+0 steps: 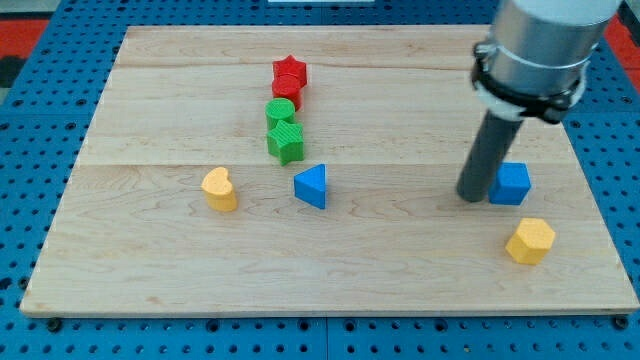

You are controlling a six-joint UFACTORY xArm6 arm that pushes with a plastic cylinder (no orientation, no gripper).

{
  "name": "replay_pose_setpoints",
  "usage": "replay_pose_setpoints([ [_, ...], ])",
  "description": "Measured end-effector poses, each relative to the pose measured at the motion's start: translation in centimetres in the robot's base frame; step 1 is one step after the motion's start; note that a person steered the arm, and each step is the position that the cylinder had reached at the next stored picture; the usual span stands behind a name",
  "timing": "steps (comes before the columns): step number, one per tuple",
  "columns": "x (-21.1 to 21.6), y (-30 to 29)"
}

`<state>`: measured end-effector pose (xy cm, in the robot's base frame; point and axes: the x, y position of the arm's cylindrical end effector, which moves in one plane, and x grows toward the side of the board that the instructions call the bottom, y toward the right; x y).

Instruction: Move the blue triangle right to the green star

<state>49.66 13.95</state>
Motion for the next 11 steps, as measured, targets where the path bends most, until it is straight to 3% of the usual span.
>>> replay_pose_setpoints([
  [1, 6.8, -7.0],
  [2, 7.2, -15.5],
  [4, -3.3, -14.6],
  [8, -4.8, -13.6],
  [11, -3.9, -19.1],
])
